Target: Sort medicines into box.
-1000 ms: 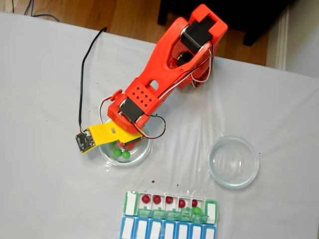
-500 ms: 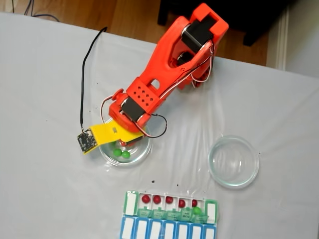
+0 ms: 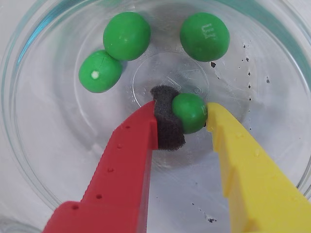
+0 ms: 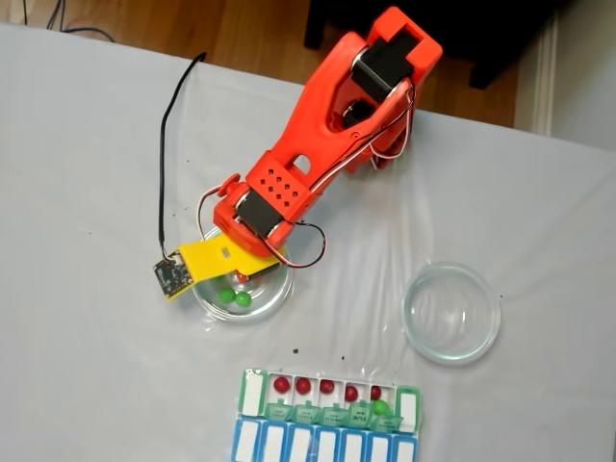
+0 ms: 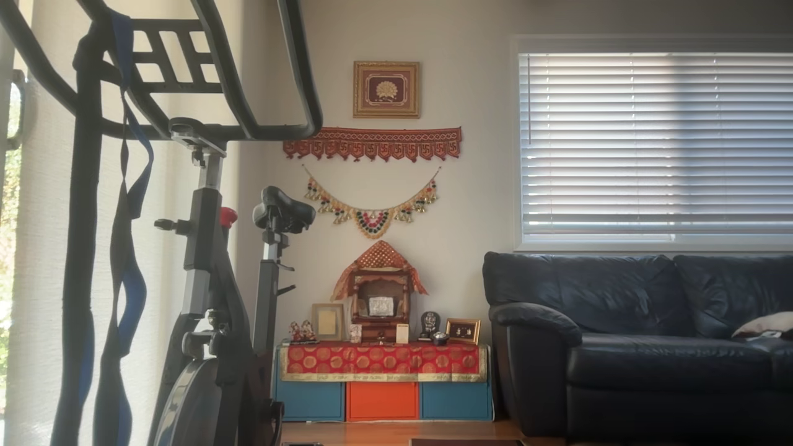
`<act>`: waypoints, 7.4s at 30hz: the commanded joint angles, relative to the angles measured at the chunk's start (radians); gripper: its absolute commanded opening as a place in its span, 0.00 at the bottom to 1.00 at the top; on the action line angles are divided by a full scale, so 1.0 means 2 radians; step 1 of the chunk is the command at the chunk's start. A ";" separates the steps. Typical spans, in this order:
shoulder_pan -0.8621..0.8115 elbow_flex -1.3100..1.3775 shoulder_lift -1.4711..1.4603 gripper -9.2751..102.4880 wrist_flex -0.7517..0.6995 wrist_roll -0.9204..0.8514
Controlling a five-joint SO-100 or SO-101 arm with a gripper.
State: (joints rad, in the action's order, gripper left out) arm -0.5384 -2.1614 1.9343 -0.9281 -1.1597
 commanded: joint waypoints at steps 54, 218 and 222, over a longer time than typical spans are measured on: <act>0.331 0.515 -0.174 0.09 -0.269 0.426; 0.062 0.154 -0.002 0.22 -0.028 0.281; 0.060 0.143 0.013 0.23 -0.029 0.281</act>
State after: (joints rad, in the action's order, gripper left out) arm -0.4111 -1.9251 1.8392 -0.9879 -0.5998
